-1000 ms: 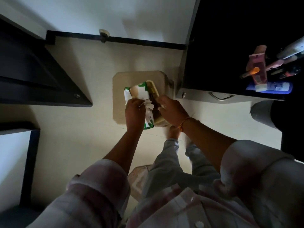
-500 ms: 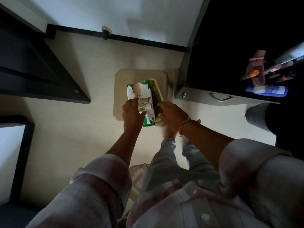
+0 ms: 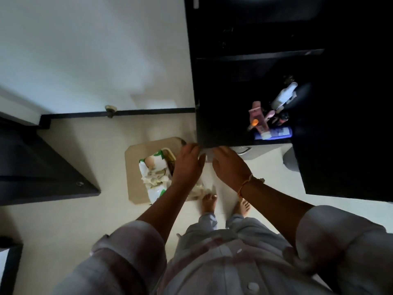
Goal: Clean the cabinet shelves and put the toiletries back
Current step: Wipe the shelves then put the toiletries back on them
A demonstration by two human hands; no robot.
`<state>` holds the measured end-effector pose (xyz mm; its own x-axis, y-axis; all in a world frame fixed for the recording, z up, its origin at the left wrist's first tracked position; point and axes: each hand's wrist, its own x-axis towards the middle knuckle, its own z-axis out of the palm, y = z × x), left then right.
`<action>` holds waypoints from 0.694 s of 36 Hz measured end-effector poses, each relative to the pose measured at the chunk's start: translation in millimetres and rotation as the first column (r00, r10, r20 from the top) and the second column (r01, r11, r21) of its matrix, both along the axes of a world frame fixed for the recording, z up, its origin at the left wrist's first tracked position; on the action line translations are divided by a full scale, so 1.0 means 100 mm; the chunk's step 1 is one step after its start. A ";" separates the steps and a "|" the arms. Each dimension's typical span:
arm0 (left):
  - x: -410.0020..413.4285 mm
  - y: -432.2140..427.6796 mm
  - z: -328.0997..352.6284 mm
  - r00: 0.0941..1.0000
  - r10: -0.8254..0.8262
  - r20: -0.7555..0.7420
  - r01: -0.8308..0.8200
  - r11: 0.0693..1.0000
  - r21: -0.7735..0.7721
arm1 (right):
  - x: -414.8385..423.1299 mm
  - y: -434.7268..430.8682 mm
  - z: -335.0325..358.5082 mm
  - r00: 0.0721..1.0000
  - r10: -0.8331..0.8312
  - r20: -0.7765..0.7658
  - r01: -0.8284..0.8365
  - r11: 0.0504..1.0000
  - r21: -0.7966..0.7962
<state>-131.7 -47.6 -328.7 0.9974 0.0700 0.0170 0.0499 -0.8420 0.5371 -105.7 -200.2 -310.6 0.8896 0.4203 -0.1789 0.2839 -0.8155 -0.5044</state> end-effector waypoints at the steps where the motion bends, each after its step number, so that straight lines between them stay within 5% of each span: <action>1: 0.06 -0.08 0.04 0.999 -0.033 0.012 0.033 0.999 -0.019 | 0.03 -0.08 0.02 0.999 -0.046 0.024 0.045 0.999 0.008; 14: 0.78 -1.04 0.21 0.980 -0.197 0.029 0.200 0.968 -0.155 | 0.38 -1.16 0.26 0.873 -0.481 0.086 0.483 0.876 -0.006; 25: 1.24 -1.41 0.02 0.981 -0.176 -0.082 0.159 0.971 -0.177 | 0.75 -1.45 -0.11 0.751 -0.641 -0.160 0.636 0.767 -0.086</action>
<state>-7.4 -188.9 -327.1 0.9915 -0.1044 -0.0779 -0.0252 -0.7407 0.6714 -30.4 -345.5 -321.4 0.9035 -0.2412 -0.3543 -0.3953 -0.7885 -0.4711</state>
